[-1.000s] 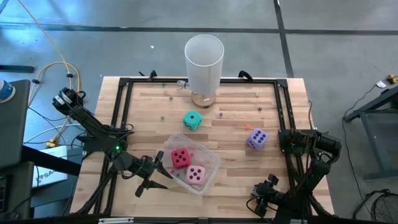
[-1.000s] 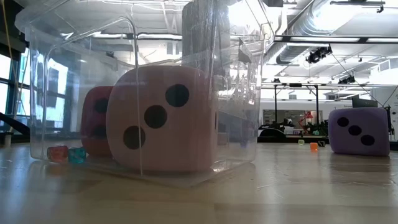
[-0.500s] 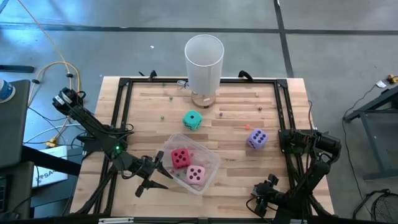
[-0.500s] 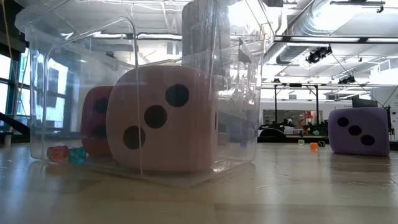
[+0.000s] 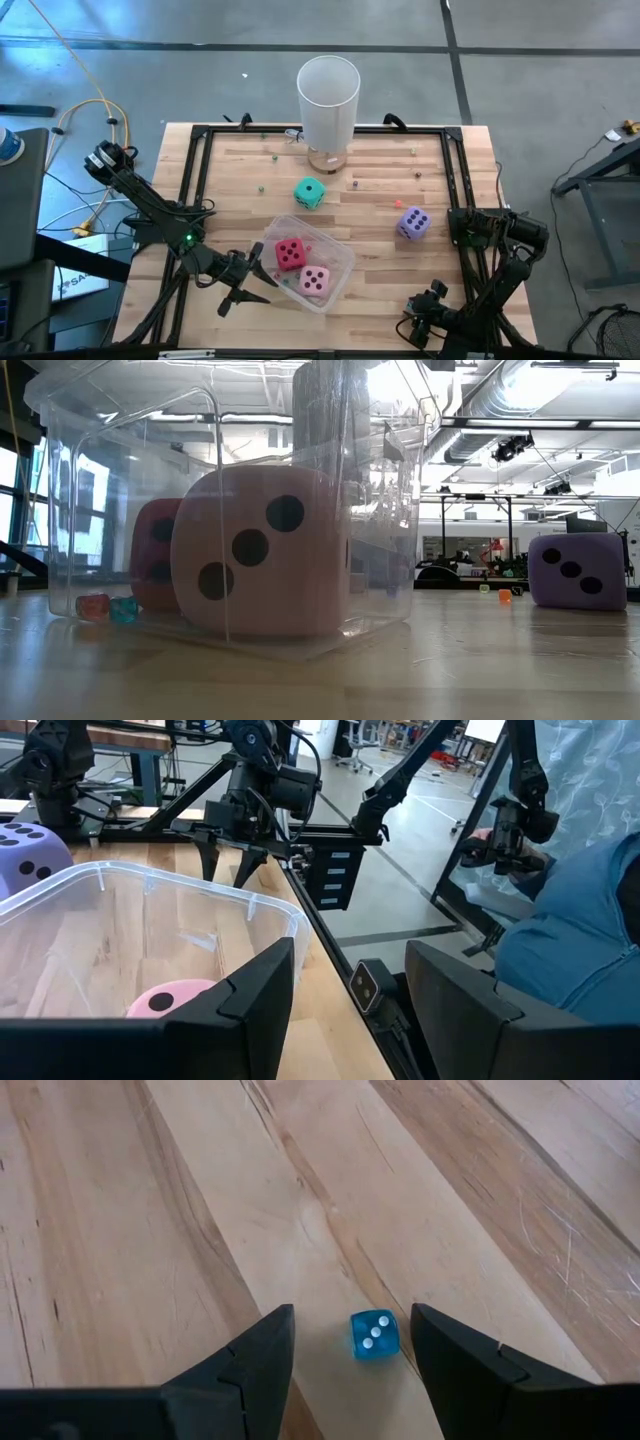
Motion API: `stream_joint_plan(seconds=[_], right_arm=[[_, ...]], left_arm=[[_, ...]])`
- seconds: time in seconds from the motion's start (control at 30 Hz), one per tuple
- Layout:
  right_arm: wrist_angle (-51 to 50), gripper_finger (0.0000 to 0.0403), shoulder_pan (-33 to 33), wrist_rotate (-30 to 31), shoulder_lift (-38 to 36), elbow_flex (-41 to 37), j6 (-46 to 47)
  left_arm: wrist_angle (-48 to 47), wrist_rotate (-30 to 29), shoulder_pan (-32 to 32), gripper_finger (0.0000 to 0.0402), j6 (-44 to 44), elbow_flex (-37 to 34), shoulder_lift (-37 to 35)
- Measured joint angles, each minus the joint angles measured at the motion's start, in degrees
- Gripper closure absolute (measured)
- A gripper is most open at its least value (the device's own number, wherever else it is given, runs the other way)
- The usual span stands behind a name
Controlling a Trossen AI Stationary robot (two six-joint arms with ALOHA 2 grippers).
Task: Pick & Place Dice
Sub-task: Put the small blue dice into the transparent bin
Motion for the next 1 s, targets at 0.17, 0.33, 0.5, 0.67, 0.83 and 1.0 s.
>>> stream_joint_plan(seconds=[0.17, 0.33, 0.5, 0.67, 0.83, 1.0], right_arm=[[0.22, 0.0211, 0.0, -0.09, 0.0, 0.0, 0.0], [0.57, 0.0231, 0.0, -0.19, 0.0, 0.0, -0.17], [1.14, 0.028, 0.0, -0.22, -0.02, 0.0, -1.65], [1.58, 0.0339, 0.0, -0.2, -0.02, 0.0, -2.16], [2.01, 0.0367, 0.02, -0.14, -0.04, 0.0, -3.16], [1.97, 0.0354, -0.25, -0.11, -0.04, 0.0, -3.15]], left_arm=[[-0.09, 0.02, 0.0, 0.0215, -2.0, 0.0, 0.0], [-0.73, 0.04, -0.01, 0.0215, -2.19, 0.0, 0.0], [-0.76, 0.04, 0.0, 0.0215, -2.19, 0.0, 0.01], [-0.76, 0.07, 0.0, 0.0215, -2.17, 0.0, 0.02], [-0.79, 0.2, 0.0, 0.0215, -2.18, 0.0, 0.01], [-0.79, 0.19, -0.01, 0.0215, -2.16, 0.0, 0.01]])
